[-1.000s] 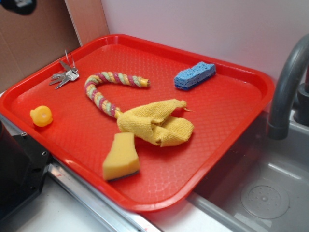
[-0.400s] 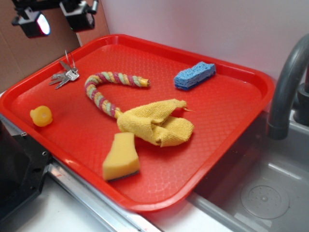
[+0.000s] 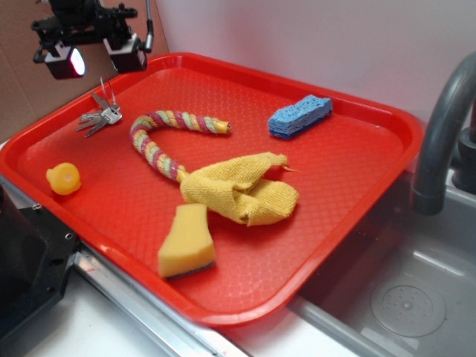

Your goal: Grab the silver keys.

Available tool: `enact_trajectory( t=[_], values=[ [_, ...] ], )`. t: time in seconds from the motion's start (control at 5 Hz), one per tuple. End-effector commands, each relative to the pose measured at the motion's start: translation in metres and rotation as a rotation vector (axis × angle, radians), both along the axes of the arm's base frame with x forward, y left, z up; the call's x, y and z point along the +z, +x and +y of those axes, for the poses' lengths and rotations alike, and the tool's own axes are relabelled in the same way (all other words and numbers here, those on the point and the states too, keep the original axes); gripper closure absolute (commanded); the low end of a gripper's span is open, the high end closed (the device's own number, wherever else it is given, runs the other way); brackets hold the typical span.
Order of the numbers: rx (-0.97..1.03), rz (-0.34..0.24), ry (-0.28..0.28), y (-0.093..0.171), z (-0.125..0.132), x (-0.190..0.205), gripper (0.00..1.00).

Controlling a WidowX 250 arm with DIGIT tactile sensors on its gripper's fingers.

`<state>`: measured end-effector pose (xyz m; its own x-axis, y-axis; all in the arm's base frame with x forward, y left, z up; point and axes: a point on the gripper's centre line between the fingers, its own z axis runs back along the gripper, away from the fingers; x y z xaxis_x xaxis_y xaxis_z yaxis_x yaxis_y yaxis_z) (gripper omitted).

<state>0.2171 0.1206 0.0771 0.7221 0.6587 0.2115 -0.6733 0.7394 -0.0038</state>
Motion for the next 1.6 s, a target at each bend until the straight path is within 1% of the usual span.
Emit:
enact_trajectory(
  t=[0.0, 0.2, 0.4, 0.6, 0.8, 1.0, 1.2, 1.4],
  values=[
    [0.043, -0.054, 0.029, 0.014, 0.038, 0.004, 0.00],
    [0.073, -0.045, -0.021, 0.028, 0.038, 0.001, 0.00],
    [0.078, -0.044, -0.053, 0.036, 0.036, -0.001, 0.00],
    [0.092, -0.031, -0.093, 0.038, 0.030, -0.007, 0.00],
    [0.078, -0.006, -0.090, 0.037, 0.026, -0.018, 0.00],
    [0.066, 0.006, -0.065, 0.034, 0.024, -0.022, 1.00],
    [0.067, 0.016, -0.049, 0.031, 0.025, -0.022, 1.00],
    [0.058, 0.022, -0.033, 0.026, 0.027, -0.030, 1.00]
  ],
)
